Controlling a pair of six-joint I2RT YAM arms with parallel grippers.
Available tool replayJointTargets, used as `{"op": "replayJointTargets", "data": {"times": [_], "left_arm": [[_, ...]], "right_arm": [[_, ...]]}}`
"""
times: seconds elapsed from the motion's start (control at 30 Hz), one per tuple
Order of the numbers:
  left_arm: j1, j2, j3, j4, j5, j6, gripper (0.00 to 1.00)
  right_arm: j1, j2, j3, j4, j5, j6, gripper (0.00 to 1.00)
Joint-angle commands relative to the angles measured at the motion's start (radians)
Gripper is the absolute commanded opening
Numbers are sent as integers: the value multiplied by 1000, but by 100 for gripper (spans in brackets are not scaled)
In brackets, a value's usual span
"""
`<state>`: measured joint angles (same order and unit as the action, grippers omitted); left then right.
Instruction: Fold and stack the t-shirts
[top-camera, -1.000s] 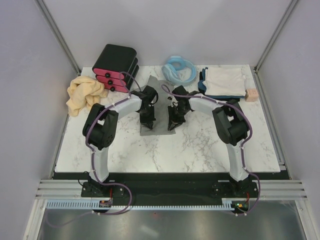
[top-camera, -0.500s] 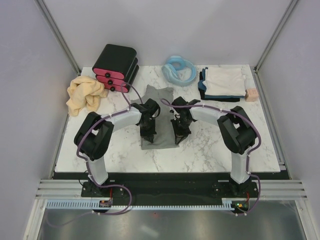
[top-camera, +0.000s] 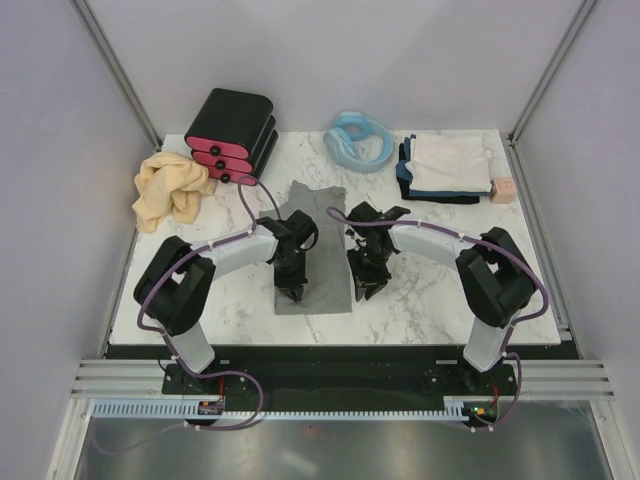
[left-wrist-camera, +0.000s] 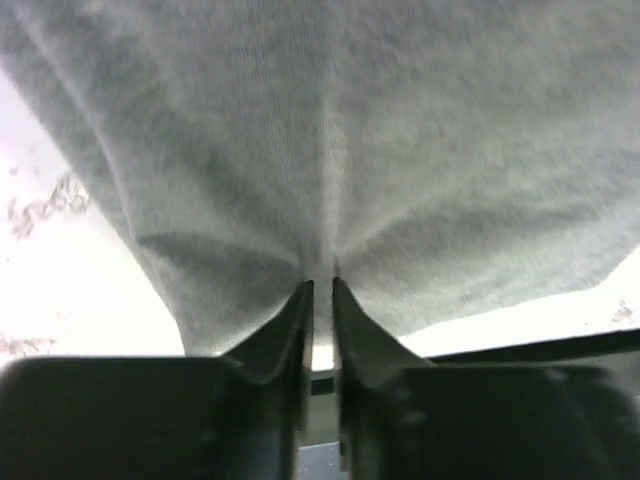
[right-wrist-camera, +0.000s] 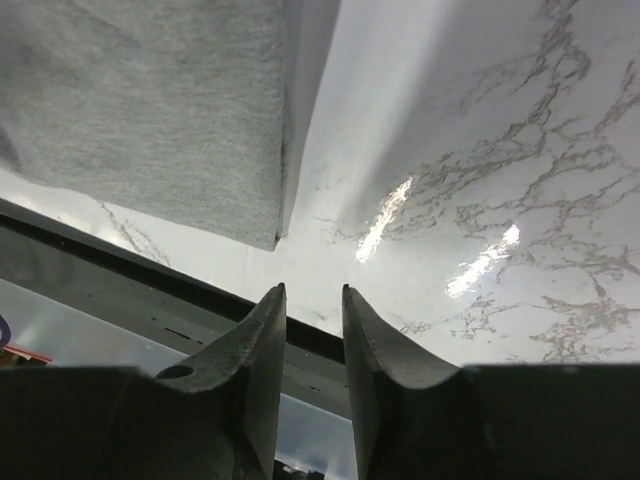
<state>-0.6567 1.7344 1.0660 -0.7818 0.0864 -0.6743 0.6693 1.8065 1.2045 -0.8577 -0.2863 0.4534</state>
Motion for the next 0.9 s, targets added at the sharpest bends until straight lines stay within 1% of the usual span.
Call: {"op": "replayJointTargets", "data": {"times": [0.0, 0.03, 0.07, 0.13, 0.2, 0.27, 0.3, 0.37, 0.4, 0.43, 0.47, 0.5, 0.53, 0.57, 0.6, 0.7, 0.87], "left_arm": [[-6, -136, 44, -42, -31, -34, 25], [-6, -180, 60, -46, -45, -33, 37], [-4, -196, 74, -57, -48, -30, 41], [2, -219, 121, -83, -57, -22, 46], [6, -230, 155, -135, -82, -21, 46], [9, -242, 147, -146, -140, -21, 46], [12, -245, 141, -146, -161, -24, 43], [29, -248, 131, -128, -195, -28, 38], [37, -243, 126, -99, -200, -27, 28], [49, -234, 126, -87, -197, -28, 22], [52, -222, 129, -79, -198, -28, 16], [57, -185, 137, -77, -206, -31, 4], [61, -165, 144, -76, -208, -33, 2], [62, -145, 156, -77, -212, -33, 2], [63, -109, 163, -76, -215, -33, 2], [65, -67, 181, -68, -224, -33, 2], [68, 20, 222, -40, -250, -19, 2]], "right_arm": [[0, -108, 1, 26, 12, 10, 39], [1, -116, -2, 29, 7, 7, 50], [1, -124, -6, 37, 1, 4, 52], [1, -144, -26, 63, -19, -5, 51], [-7, -164, -43, 118, -36, -4, 51], [-10, -168, -30, 150, -25, -18, 49], [-11, -159, -14, 170, -5, -24, 44], [-14, -103, 73, 181, 27, -71, 38], [-20, -70, 111, 183, 32, -85, 28], [-26, -32, 198, 181, 35, -94, 25], [-33, 50, 243, 180, 23, -117, 23], [-46, 95, 289, 171, 15, -124, 22], [-53, 138, 382, 161, 9, -130, 21], [-59, 215, 430, 152, -14, -134, 21], [-65, 249, 519, 126, -20, -146, 21], [-65, 332, 634, 97, -22, -156, 22], [-73, 402, 681, 77, 19, -156, 22]]}}
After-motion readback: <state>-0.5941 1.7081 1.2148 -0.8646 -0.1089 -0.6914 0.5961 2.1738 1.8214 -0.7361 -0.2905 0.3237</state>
